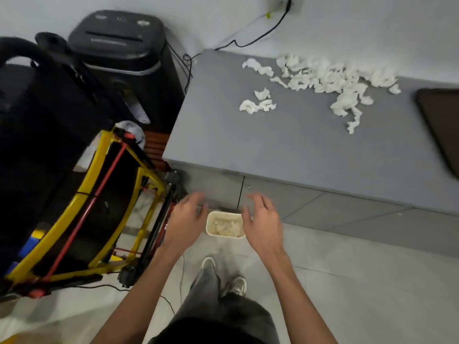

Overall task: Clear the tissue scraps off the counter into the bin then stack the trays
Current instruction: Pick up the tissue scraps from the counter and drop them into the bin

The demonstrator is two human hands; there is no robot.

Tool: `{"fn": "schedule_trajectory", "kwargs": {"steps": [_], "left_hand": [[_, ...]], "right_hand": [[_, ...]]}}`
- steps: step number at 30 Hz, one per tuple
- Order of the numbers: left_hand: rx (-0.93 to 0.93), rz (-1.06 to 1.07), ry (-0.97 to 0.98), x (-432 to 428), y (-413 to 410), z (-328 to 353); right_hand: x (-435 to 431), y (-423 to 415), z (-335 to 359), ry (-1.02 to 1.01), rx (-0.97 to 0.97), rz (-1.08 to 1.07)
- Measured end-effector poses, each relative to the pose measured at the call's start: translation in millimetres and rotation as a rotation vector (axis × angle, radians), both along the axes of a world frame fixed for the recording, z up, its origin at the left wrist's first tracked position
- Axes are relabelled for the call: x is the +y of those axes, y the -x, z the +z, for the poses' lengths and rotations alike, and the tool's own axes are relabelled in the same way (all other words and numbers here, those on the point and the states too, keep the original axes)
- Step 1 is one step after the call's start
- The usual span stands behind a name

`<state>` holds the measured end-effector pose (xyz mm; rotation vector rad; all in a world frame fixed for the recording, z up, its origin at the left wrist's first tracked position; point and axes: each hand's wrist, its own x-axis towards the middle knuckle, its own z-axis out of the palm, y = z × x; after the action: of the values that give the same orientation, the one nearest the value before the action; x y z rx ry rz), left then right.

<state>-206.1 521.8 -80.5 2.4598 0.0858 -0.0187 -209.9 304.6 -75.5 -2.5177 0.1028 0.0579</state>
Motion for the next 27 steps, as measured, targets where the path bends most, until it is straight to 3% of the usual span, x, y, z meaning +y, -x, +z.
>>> {"fn": "schedule_trajectory", "kwargs": {"steps": [13, 20, 27], "left_hand": [[-0.062, -0.069, 0.123, -5, -124, 31], [-0.043, -0.245, 0.081, -36, -232, 22], [-0.023, -0.271, -0.018, -90, -338, 17]], "right_hand": [[-16, -107, 46, -0.034, -0.053, -0.082], [-30, -163, 48, 0.000, -0.072, -0.146], [-63, -228, 47, 0.011, -0.070, -0.110]]}}
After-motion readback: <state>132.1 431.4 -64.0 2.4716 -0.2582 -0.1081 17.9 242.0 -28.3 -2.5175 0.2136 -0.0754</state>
